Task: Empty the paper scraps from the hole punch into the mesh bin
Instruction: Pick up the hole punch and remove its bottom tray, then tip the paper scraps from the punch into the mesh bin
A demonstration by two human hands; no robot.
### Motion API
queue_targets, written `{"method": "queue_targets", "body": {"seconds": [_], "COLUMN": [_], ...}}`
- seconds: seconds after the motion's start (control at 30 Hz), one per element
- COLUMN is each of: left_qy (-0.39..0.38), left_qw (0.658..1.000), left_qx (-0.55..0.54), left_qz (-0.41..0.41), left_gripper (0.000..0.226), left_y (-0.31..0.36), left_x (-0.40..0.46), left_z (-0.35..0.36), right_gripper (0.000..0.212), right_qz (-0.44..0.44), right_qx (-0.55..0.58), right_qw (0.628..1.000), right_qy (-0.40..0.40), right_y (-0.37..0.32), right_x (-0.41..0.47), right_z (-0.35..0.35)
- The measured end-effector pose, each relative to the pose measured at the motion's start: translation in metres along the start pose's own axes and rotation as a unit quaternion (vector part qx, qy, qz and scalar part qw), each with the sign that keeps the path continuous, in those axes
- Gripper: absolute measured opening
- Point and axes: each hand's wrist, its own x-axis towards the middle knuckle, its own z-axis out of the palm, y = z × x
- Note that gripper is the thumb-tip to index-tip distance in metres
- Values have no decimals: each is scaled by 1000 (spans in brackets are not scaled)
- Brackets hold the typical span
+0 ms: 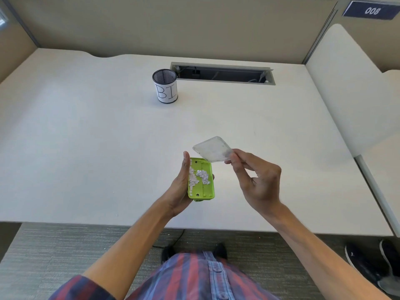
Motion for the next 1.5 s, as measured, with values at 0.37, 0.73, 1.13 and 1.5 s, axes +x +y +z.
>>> {"method": "queue_targets", "body": {"seconds": [0.37,0.73,1.13,1.5], "left_qy": [-5,8,22,34], "left_qw": [1000,1000,1000,999], "left_qx": [5,-3,-18,-1], "left_qz": [13,24,8,-1], "left_gripper": [82,74,69,57], "left_y": [8,15,22,24], "left_x": [-3,2,8,25], "left_z": [8,7,1,-12], "right_gripper": [13,12,11,8], "right_qz": [24,28,482,605], "right_qx": [2,-13,298,274], "right_qw": [999,998,811,737], "right_qy": [34,52,147,121], "right_y": [-5,-6,33,96], "right_x": [1,6,13,-15], "right_z": [-1,5,16,35]}}
